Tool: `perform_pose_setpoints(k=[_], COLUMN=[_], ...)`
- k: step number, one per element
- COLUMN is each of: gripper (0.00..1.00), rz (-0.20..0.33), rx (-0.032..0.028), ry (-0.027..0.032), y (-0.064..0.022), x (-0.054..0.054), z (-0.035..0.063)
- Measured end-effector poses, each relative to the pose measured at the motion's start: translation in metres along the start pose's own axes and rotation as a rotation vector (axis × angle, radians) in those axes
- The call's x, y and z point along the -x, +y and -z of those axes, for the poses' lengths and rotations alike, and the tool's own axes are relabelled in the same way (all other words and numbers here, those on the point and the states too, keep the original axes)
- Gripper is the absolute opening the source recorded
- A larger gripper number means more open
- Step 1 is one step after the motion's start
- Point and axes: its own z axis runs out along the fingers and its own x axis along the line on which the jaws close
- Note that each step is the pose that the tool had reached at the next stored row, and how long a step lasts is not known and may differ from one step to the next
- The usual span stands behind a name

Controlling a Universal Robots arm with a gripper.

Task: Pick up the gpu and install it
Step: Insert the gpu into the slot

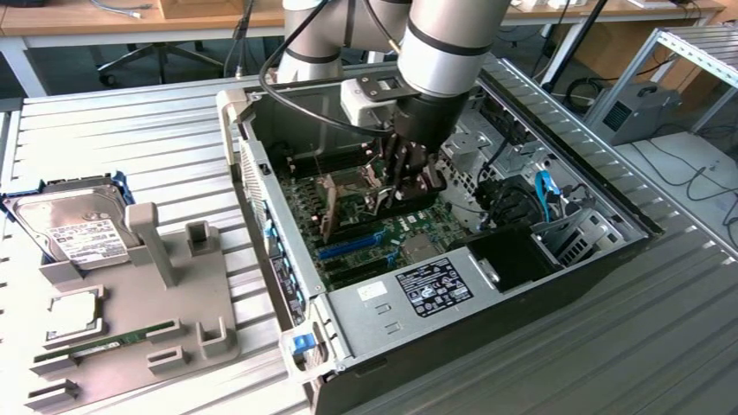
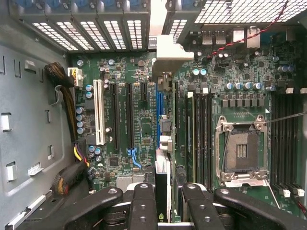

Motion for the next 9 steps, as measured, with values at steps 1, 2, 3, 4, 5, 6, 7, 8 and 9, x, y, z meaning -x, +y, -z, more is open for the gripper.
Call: perform_pose_setpoints(k=[1,2,3,4,5,6,7,8,9], gripper=[0.26,0.26,0.26,0.26,0.26,0.26,0.26,0.26,0.26], rz=[0.000,0.000,0.000,0.000,0.000,0.000,0.000,0.000,0.000], rx=[0.0000,0.0000,0.0000,0.0000,0.0000,0.0000,0.0000,-0.0001,-0.0001], ry=[0.0001,0.0000,0.0000,0.0000,0.0001,0.0002,0.0000,0.0000,-0.0002], y=[0.0007,0.0012,0.0018,0.0022,0.0027,0.0031,0.0037,0.0041,0.0046], x=[0.0000,0.0000,-0.0001,-0.0001,-0.0001,-0.0001,-0.0001,-0.0002,-0.0002], z=[-0.0002,-0.0004,-0.0006,-0.0007,-0.0008,-0.0009,-0.0010,-0.0011,-0.0012])
